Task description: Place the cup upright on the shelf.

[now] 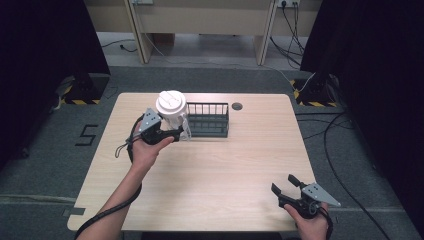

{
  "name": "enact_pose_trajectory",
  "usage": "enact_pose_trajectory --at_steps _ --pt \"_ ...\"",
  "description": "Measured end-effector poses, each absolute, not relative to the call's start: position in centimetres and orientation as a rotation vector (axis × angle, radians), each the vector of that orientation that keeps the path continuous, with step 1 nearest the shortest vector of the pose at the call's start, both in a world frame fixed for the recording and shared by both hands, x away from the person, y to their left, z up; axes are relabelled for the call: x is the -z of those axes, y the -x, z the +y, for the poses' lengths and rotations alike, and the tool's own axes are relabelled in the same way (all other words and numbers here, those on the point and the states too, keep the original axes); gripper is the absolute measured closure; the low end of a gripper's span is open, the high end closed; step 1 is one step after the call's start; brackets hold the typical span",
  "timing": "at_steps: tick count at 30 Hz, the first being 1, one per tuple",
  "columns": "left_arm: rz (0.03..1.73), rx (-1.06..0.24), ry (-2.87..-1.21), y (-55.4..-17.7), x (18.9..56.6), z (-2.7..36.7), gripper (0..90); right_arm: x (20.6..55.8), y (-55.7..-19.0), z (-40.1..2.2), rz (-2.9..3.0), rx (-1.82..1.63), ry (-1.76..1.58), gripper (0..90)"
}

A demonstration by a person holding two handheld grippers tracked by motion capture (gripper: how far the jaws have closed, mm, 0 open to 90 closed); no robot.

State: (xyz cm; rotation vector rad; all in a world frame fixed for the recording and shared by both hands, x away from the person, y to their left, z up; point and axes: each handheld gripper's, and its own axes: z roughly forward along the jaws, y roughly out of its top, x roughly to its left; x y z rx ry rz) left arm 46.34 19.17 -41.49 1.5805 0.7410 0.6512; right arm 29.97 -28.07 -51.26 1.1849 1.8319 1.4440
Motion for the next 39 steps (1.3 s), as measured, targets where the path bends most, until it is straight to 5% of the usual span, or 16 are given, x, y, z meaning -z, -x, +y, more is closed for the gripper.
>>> enact_pose_trajectory --at_steps 39 --pt "0.79 -0.695 -1.597 -53.5 38.9 15.0 17.5 51.3 -30.0 -28.2 1.822 -1.459 -1.197 23.6"
